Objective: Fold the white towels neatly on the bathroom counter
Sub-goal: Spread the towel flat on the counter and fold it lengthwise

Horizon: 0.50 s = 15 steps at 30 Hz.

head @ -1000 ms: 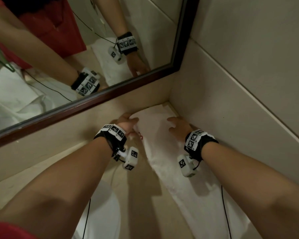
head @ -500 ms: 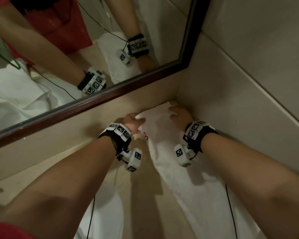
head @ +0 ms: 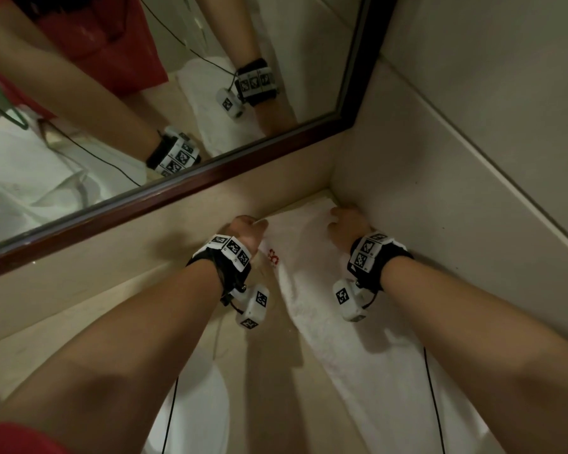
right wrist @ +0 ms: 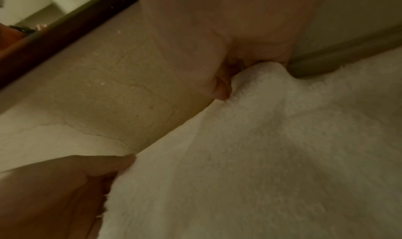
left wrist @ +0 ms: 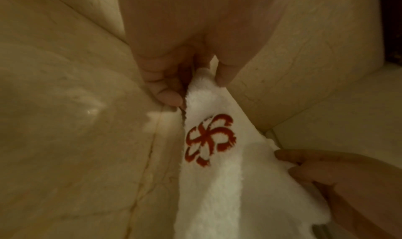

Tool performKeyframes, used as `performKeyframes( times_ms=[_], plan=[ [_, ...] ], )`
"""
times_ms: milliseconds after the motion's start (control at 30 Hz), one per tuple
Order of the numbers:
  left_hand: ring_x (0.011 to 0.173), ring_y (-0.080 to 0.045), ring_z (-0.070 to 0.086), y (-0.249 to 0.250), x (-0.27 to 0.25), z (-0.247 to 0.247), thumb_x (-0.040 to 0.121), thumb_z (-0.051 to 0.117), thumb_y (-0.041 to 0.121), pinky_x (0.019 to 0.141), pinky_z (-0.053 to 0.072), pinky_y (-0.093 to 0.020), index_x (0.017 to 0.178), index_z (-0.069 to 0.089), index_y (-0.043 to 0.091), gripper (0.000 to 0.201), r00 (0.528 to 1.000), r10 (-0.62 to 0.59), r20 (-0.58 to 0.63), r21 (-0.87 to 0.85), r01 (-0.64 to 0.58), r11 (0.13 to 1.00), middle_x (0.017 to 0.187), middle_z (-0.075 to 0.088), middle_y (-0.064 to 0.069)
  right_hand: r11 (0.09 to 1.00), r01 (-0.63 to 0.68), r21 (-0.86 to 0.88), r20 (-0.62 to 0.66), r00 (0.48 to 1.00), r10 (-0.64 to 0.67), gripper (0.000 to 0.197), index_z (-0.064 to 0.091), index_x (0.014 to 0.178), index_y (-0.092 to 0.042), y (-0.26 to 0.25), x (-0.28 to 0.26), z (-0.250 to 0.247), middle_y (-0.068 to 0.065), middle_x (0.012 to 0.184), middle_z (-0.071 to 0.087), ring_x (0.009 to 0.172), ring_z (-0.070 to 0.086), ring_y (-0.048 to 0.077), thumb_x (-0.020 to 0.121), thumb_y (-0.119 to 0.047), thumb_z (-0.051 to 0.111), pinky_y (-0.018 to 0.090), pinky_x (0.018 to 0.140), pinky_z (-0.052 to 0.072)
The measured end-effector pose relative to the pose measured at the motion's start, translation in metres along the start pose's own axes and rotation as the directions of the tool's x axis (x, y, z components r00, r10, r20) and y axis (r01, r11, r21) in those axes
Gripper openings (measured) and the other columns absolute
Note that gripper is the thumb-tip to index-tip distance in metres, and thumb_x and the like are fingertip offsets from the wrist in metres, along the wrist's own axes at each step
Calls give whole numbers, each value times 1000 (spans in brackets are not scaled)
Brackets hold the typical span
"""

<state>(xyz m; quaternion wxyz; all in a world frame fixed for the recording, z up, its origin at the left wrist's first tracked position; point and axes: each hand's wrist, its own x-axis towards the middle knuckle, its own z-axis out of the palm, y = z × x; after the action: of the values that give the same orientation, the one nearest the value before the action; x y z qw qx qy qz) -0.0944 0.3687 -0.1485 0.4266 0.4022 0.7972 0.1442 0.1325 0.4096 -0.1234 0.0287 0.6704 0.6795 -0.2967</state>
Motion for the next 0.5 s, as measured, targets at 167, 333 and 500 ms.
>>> performKeyframes(
  times_ms=[167, 333, 500],
  plan=[
    [71, -29, 70, 2, -8, -4, 80, 48, 47, 74, 60, -45, 74, 67, 26, 30, 1000, 4, -13, -49, -5, 999, 73, 72, -2, 1000, 7, -21, 20, 1000, -7, 49, 39, 145, -13, 1, 6, 1, 11, 149, 31, 133, 38, 28, 97, -17, 40, 34, 109, 33],
    [72, -29, 70, 0, -4, 0, 81, 48, 47, 76, 59, -46, 80, 67, 24, 30, 1000, -3, 1, -73, 3, 997, 77, 72, -3, 998, 8, -65, 35, 999, -5, 47, 39, 143, -9, -1, 11, 2, 13, 149, 29, 134, 36, 27, 97, -18, 42, 32, 110, 31],
    [92, -30, 68, -5, 2, 6, 77, 48, 51, 87, 56, -43, 114, 64, 25, 48, 999, -36, -7, -96, 35, 995, 106, 71, -7, 996, 6, -94, 76, 997, 1, 50, 40, 139, -14, -3, 9, 4, 8, 148, 25, 131, 40, 27, 91, -26, 46, 43, 108, 37]
  ],
)
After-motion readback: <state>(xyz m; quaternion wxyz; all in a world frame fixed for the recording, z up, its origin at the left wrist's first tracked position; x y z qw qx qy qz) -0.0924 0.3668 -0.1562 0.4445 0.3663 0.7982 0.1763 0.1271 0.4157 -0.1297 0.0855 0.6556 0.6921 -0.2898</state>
